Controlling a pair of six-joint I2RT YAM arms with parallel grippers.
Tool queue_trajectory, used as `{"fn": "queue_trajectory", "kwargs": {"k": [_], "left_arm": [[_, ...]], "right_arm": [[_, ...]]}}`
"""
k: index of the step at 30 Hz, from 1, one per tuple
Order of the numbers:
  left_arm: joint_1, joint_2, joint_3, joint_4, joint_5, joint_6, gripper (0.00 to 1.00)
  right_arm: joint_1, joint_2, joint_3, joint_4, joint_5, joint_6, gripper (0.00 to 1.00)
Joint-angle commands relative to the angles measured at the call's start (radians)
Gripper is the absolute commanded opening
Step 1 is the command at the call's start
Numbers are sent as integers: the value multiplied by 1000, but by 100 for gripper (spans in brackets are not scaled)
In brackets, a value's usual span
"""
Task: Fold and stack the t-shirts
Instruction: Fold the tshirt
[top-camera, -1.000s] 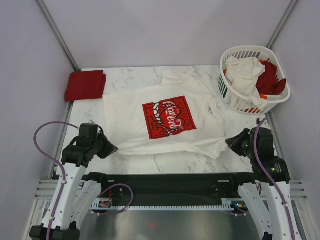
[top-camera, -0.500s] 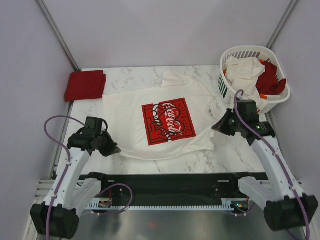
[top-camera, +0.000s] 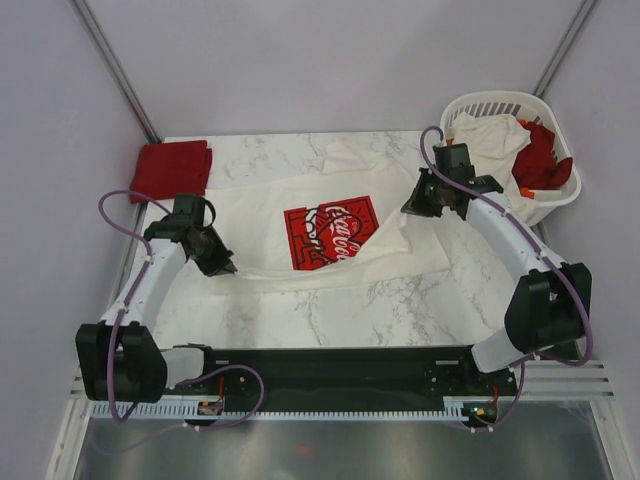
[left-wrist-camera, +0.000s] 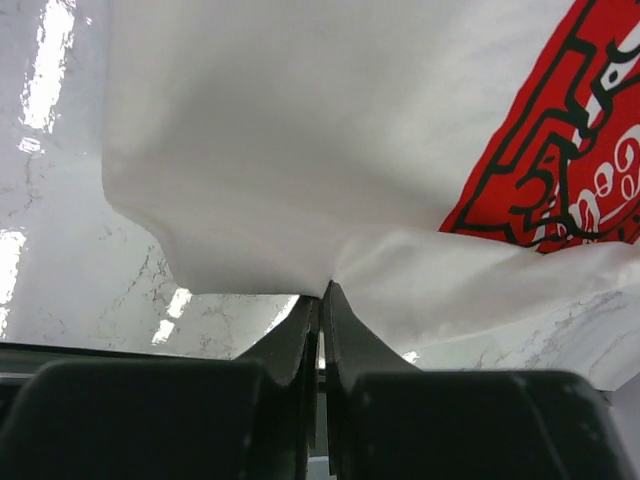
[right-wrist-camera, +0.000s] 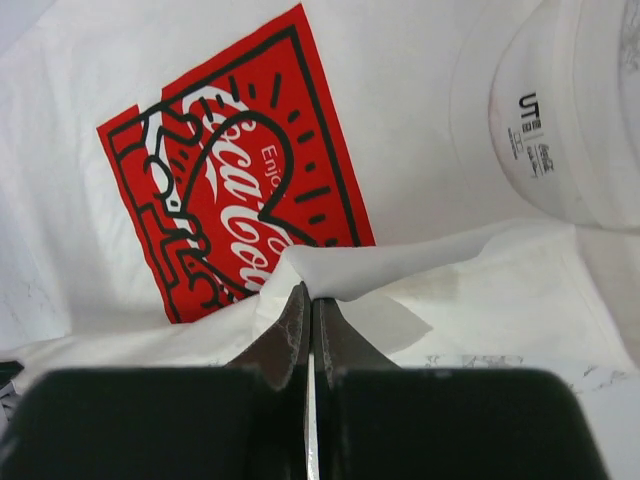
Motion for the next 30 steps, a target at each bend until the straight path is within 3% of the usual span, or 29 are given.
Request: {"fn": "queue_trajectory", "kwargs": {"k": [1, 8, 22, 30], "left_arm": [[24, 52, 50, 46, -27, 68, 6], [41, 152, 86, 75, -39, 88, 5], [96, 393, 208, 113, -70, 131, 3], [138, 519, 300, 112, -128, 149, 12]], "right_arm": [[1, 84, 115, 25, 41, -41, 0], [13, 245, 189, 39, 34, -33, 0], [18, 371, 334, 42, 153, -8, 0], [19, 475, 414, 44, 235, 1, 0]]}}
